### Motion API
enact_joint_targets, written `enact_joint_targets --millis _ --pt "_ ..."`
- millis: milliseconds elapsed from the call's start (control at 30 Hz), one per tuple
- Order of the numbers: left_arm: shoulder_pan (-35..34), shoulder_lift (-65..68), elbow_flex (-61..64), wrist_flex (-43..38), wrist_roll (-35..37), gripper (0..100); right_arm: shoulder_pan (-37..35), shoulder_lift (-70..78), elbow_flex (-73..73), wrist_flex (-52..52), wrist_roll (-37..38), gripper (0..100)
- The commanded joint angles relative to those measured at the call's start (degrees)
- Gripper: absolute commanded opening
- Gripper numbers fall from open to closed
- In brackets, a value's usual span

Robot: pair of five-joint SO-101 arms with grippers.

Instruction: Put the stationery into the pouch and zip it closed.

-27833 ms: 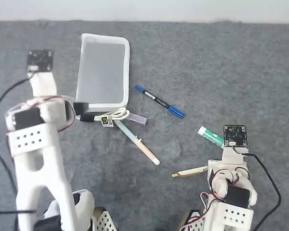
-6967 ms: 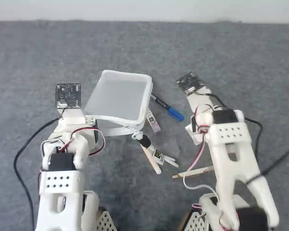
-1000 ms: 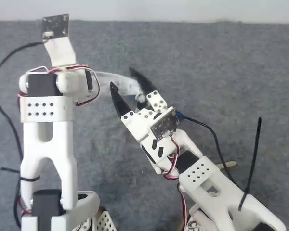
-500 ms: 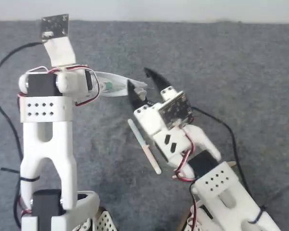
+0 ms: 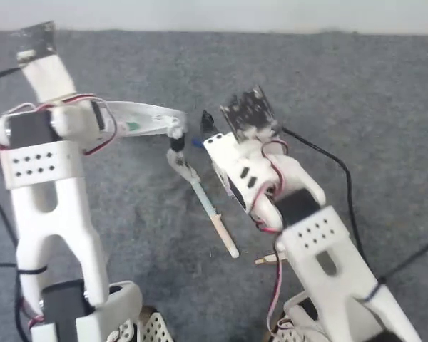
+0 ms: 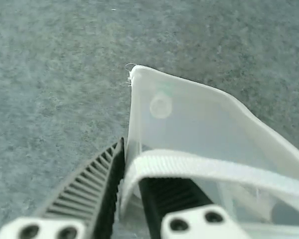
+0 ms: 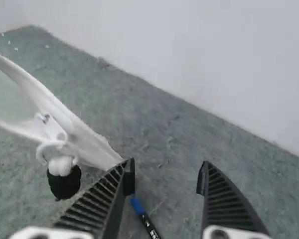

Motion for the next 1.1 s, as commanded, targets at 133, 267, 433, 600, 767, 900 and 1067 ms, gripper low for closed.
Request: enact_joint_targets --millis 133,267,433,600,767,900,1067 --pt "-3.1 -0.3 -1.7 -2.0 1.2 1 0.8 11.9 -16.7 14.5 -6.0 19.5" --pt "-3.9 -0.3 0.1 -4.3 1.2 1 0.8 19.5 -24.1 22.8 -6.4 19.5" --pt "-4.6 -0.3 1.1 -5.1 1.3 1 0.4 30.2 -28.9 26.1 -5.9 19.4" --pt "-4.6 -0.3 1.2 -5.1 1.3 1 0.1 39.0 -32.5 26.2 -5.9 19.4" --pt "-4.6 -0.3 1.7 -5.2 1.3 1 -2.3 43.6 -33.8 27.8 -5.9 19.4" --pt "-4.6 -0.3 2.4 -5.4 1.2 1 -3.6 46.5 -35.7 31.2 -5.8 19.4" --pt "-4.6 -0.3 2.6 -5.4 1.2 1 -3.3 52.4 -39.4 32.2 -5.8 19.4"
